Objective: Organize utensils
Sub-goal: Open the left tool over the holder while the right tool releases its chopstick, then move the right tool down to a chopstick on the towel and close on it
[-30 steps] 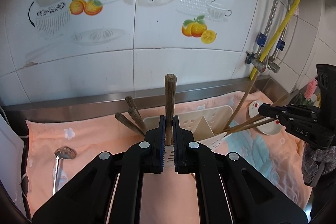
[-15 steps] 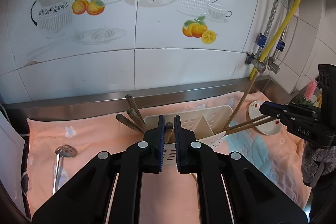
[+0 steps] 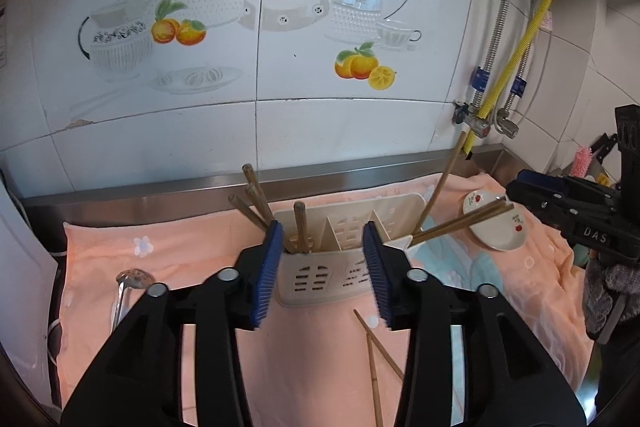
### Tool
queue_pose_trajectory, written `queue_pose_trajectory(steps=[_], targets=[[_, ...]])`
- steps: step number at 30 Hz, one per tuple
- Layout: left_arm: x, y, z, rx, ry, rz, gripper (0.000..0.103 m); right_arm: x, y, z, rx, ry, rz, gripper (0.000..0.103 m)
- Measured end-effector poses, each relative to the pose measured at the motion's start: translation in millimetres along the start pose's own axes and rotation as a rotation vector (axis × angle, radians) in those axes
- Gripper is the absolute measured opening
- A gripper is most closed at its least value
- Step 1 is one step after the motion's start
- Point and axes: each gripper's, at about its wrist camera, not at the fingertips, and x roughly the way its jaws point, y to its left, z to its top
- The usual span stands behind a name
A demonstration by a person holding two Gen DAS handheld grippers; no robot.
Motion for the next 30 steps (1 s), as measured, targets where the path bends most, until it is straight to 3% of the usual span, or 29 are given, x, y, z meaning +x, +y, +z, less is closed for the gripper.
queue_pose_trajectory(steps=[11,13,14,30], targets=[[-39.1,-2.3,-32.5,-0.004,-0.030,0.000,0.045,-41.9,9.7,-29.3,-0.006,-0.035,0.005,0.055],[-44.3,-1.9,-40.1,-0.005,-0.029,0.005,0.049,-47.0,13.9,-38.4,-0.015,-0.032,0.001,0.056],[-46.6,-1.9,-44.0,-0.004,-0.030,0.011,0.056,-49.3,16.0,-43.3,-0.018,-0.029,-0.003,0.057],[-71.4,-6.2,-114.4,0.023,-0.011,0.063,0.066,-53.5,37.3,-130.4,-0.033,0.040,0.009,0.059]])
